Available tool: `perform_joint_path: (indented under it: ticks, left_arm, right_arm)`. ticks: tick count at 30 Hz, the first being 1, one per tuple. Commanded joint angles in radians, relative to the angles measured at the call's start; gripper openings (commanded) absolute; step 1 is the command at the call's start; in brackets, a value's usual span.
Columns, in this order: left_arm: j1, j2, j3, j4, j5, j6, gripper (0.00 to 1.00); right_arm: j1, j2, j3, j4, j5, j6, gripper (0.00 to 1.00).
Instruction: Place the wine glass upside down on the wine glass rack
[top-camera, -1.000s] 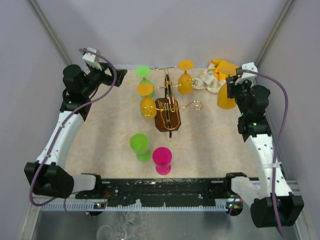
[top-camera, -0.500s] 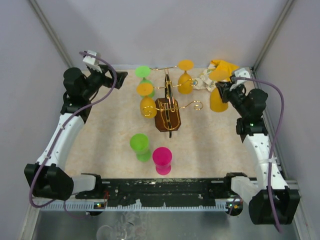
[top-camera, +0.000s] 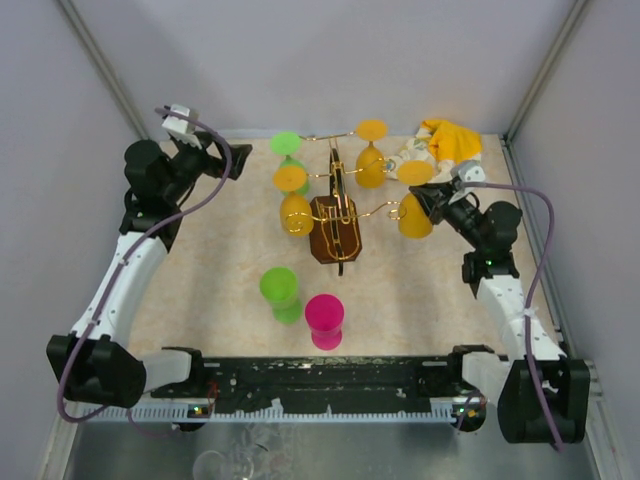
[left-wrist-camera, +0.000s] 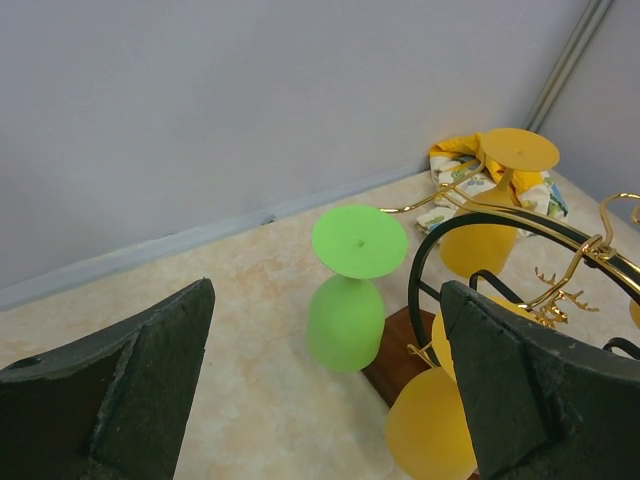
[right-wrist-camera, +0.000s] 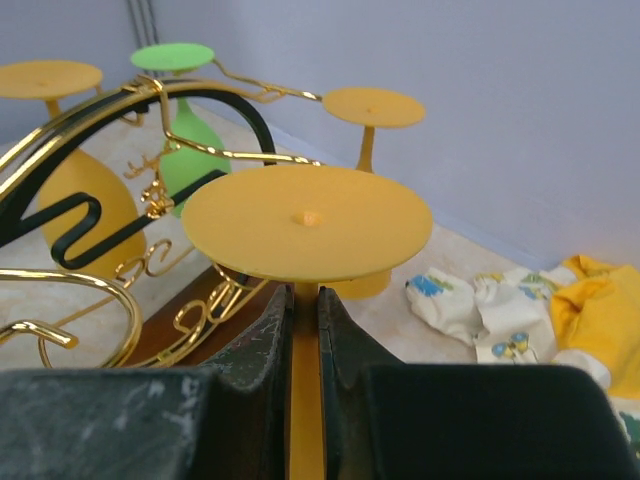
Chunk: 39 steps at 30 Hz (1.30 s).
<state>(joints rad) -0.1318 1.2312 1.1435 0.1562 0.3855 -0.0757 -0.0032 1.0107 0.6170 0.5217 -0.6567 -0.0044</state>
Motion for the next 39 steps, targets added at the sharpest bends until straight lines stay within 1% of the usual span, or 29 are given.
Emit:
perform_joint_path:
  ticks: [1, 14, 22, 31, 39]
  left_arm:
    - [0.008, -0.027, -0.021, 0.013, -0.017, 0.013, 0.99]
    - [0.008, -0.033, -0.031, 0.020, -0.044, 0.023, 0.99]
    - [0.008, -0.032, -0.033, 0.020, -0.057, 0.034, 0.99]
    - [0.007, -0.026, -0.030, 0.022, -0.062, 0.040, 0.99]
    - [0.007, -0.024, -0.033, 0.021, -0.065, 0.048, 0.99]
  right_arm:
    - [-0.005, 0.026, -0.007, 0.243, -0.091, 0.056, 0.00]
    - [0.002, 0.161, -0.009, 0.441, -0.173, 0.141, 0.00]
    - [0.068, 0.241, 0.025, 0.469, -0.165, 0.128, 0.00]
    - [0.090, 0.323, 0.064, 0.548, -0.158, 0.166, 0.00]
    - [0.118, 0.395, 0.112, 0.564, -0.155, 0.170, 0.00]
